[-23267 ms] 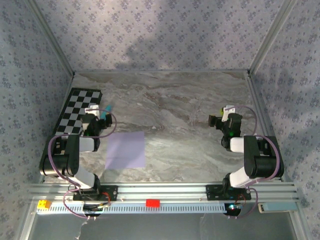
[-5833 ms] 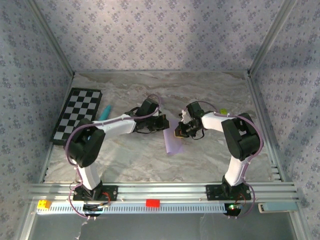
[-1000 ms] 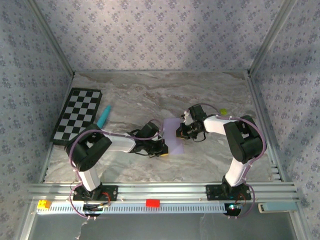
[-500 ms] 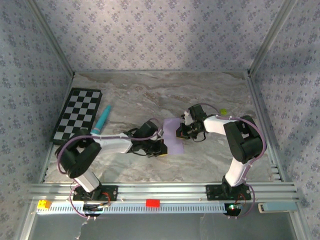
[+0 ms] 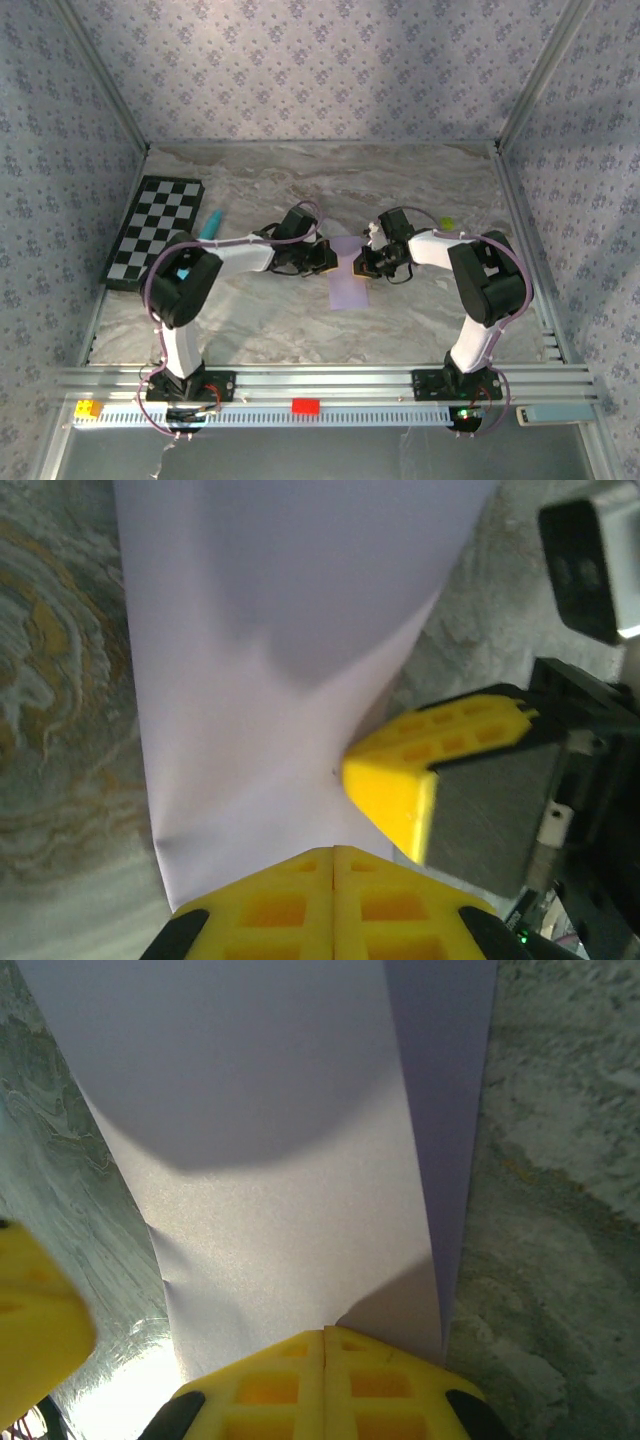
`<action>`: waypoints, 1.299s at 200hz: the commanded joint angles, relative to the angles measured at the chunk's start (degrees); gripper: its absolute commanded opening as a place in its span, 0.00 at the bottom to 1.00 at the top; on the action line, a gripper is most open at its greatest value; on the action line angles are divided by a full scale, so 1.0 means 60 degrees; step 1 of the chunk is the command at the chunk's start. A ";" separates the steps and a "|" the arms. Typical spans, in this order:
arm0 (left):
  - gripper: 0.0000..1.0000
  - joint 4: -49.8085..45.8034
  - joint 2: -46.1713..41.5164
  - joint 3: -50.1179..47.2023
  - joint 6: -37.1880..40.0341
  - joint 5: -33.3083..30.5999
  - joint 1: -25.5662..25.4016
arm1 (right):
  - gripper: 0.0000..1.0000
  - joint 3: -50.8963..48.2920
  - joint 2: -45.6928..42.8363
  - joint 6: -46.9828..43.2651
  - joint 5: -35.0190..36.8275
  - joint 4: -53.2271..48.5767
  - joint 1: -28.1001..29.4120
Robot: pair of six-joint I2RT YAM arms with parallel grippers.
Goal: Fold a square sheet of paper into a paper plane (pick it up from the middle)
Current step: First fold the square sheet of paper in half at the center of the table.
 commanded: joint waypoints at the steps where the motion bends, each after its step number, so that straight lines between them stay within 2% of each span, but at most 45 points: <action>1: 0.06 -0.0288 0.0410 0.0491 0.0402 -0.0076 0.0027 | 0.00 -0.0297 0.0435 -0.0168 0.1034 -0.1279 -0.0052; 85: 0.05 -0.0247 0.0918 -0.0166 0.0634 -0.0340 0.0175 | 0.00 -0.0430 0.0457 -0.0124 0.1044 -0.1169 -0.0010; 135: 0.07 -0.0612 0.0601 0.0595 0.0879 -0.0040 0.0371 | 0.00 -0.0401 0.0457 -0.0168 0.1039 -0.1208 -0.0037; 205: 0.07 -0.0453 0.1277 0.1007 0.0977 0.0235 0.0688 | 0.00 -0.0415 0.0428 -0.0138 0.1046 -0.1227 -0.0023; 260: 0.07 -0.0973 0.1624 0.0887 0.1072 -0.0451 0.0725 | 0.00 -0.0430 0.0429 -0.0171 0.1061 -0.1264 -0.0034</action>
